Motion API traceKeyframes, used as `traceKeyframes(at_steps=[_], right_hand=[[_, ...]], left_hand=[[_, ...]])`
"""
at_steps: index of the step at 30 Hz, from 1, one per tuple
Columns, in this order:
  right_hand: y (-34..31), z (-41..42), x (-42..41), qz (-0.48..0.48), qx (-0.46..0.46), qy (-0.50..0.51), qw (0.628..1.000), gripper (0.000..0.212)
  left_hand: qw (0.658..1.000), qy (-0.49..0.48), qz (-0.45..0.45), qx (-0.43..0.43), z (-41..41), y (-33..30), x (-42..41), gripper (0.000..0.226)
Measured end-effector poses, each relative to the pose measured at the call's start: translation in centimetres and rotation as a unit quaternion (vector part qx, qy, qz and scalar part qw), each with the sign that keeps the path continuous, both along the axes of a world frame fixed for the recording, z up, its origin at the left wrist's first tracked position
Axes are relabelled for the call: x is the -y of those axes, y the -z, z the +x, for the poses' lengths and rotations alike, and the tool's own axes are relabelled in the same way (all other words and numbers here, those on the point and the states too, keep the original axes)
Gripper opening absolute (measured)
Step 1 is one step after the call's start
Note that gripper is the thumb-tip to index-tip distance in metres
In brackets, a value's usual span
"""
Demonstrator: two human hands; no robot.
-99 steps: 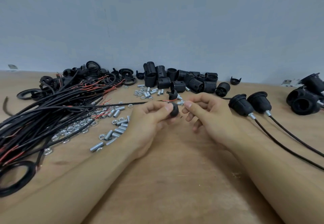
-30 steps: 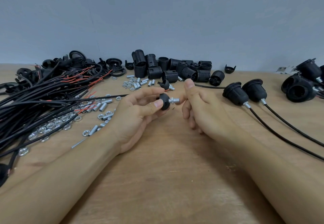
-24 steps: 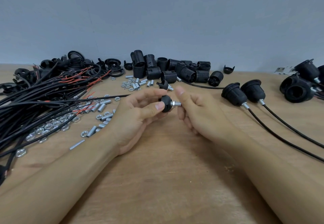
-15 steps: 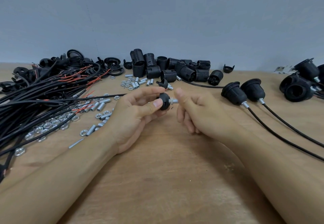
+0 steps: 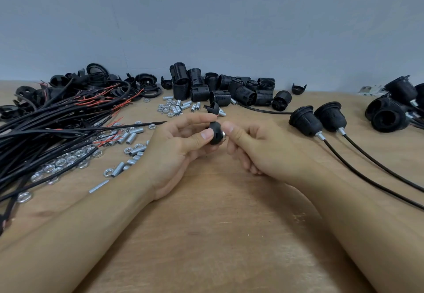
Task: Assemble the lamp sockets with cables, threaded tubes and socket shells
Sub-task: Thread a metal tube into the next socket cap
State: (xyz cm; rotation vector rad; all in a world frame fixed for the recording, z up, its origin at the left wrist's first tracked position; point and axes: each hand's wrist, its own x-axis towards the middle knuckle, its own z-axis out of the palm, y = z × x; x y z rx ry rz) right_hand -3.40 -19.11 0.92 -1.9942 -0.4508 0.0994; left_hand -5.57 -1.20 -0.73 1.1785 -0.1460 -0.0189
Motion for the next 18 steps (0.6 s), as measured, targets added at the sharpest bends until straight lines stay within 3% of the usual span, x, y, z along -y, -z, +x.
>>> traceKeyframes(at_steps=[2, 6, 10, 14, 17, 18], right_hand=[[-0.13, -0.06, -0.09, 0.009, -0.008, 0.017, 1.0, 0.065], [-0.32, -0.18, -0.03, 0.014, 0.011, -0.006, 1.0, 0.029], [-0.37, -0.15, 0.01, 0.008, -0.025, 0.017, 1.0, 0.065], [-0.39, -0.14, -0.09, 0.016, 0.003, -0.009, 1.0, 0.036], [-0.27, -0.1, -0.07, 0.009, -0.012, 0.013, 1.0, 0.06], [-0.34, -0.16, -0.07, 0.011, -0.008, 0.013, 1.0, 0.057]], left_hand=[[1.0, -0.003, 0.0, 0.001, 0.01, -0.01, -0.02, 0.037], [1.0, -0.001, -0.004, 0.0, -0.04, -0.04, 0.04, 0.037], [1.0, -0.003, 0.003, 0.002, -0.05, 0.01, -0.01, 0.035], [1.0, -0.004, 0.003, 0.003, -0.08, -0.02, 0.01, 0.036], [1.0, -0.004, 0.005, 0.008, -0.11, 0.02, -0.02, 0.034], [1.0, -0.004, 0.007, 0.009, -0.1, 0.0, -0.02, 0.035]])
